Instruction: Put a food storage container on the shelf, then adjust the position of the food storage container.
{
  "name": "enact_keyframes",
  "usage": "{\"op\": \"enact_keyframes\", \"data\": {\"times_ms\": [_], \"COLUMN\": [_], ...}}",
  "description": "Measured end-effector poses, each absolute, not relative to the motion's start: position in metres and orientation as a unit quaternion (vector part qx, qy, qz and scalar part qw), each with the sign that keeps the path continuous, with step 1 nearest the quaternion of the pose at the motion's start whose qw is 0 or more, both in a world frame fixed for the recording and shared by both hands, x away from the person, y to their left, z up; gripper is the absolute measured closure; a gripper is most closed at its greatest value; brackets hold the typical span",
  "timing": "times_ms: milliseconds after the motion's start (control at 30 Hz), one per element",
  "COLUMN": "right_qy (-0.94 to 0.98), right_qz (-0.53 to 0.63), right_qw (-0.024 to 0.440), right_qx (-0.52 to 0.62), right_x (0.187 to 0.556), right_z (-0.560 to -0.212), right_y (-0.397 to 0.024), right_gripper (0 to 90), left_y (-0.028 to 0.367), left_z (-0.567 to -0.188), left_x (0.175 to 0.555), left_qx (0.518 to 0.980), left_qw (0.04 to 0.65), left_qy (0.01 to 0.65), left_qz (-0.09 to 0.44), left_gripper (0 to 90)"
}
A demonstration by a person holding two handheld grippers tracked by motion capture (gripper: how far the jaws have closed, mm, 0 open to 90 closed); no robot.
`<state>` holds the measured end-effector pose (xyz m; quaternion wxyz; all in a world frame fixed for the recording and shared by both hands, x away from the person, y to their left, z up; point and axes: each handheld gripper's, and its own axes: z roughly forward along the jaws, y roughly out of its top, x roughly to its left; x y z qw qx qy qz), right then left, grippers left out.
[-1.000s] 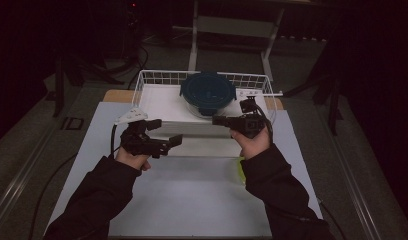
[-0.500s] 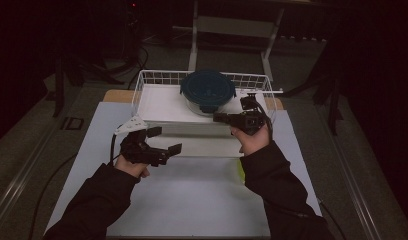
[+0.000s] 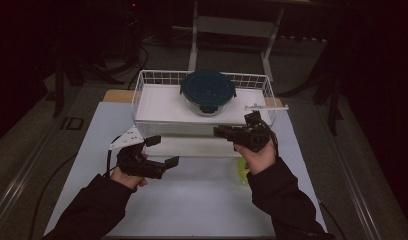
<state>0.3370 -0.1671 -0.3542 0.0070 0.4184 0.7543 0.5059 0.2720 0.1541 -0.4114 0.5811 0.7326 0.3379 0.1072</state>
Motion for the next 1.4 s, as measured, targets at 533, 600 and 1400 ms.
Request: {"op": "enact_keyframes", "data": {"times_ms": [533,600,1400], "right_qy": [0.741,0.747,0.760], "right_qz": [0.554,0.552,0.472], "right_qw": [0.048,0.059,0.139], "right_qx": [0.375,0.366,0.424], "right_x": [0.292,0.288,0.265], "right_z": [-0.381,-0.385,-0.442], "right_y": [-0.213,-0.220,-0.308], "right_gripper": [16.7,17.5,31.9], "left_y": [0.171,0.175,0.177], "left_z": [-0.425,-0.427,-0.469], "left_x": [0.260,0.258,0.241], "left_qx": [0.729,0.728,0.722], "left_qw": [0.583,0.584,0.593], "left_qy": [0.340,0.340,0.346], "left_qz": [0.114,0.113,0.091], "left_gripper": [0.7,0.7,0.6]}}
